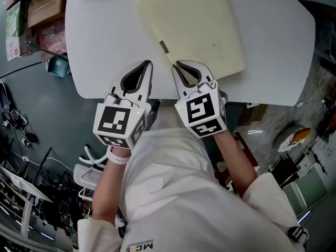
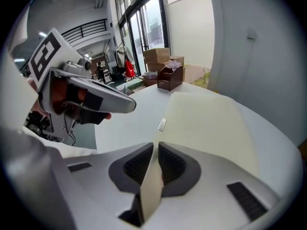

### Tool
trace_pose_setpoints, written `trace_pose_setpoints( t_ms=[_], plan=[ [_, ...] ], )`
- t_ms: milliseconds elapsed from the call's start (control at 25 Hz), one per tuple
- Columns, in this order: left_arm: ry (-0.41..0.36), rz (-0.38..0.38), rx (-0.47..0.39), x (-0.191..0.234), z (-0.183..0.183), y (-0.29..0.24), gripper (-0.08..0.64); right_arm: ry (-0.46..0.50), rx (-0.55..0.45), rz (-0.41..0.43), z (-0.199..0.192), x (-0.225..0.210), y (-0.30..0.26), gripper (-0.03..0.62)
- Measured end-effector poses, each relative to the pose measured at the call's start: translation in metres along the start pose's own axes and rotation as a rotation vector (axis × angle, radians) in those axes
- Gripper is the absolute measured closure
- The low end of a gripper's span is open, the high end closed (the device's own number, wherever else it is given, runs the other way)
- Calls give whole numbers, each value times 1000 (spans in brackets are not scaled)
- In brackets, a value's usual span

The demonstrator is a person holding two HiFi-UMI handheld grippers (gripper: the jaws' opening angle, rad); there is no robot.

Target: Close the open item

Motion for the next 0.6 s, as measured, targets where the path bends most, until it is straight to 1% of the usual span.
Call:
trace_pose_setpoints(
  t_ms=[240, 440, 600],
  plan=[
    [13, -2, 9, 4, -7, -5, 534, 60, 93, -20, -3, 3, -12, 545],
    [28, 9, 11, 8, -11, -4, 534, 89, 187, 28, -7, 5, -24, 537],
    [38, 22, 6, 9, -12, -4, 534, 104, 211, 40, -7, 4, -25, 534]
  ],
)
Point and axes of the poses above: the fingertips, and each gripper's own axes: y backward along the fingers, x to its left, z out of its top, the point moved 7 cm from there along y, backward along the fingers, and after that the axes turned 12 degrees about -x, right-handed, at the moved point
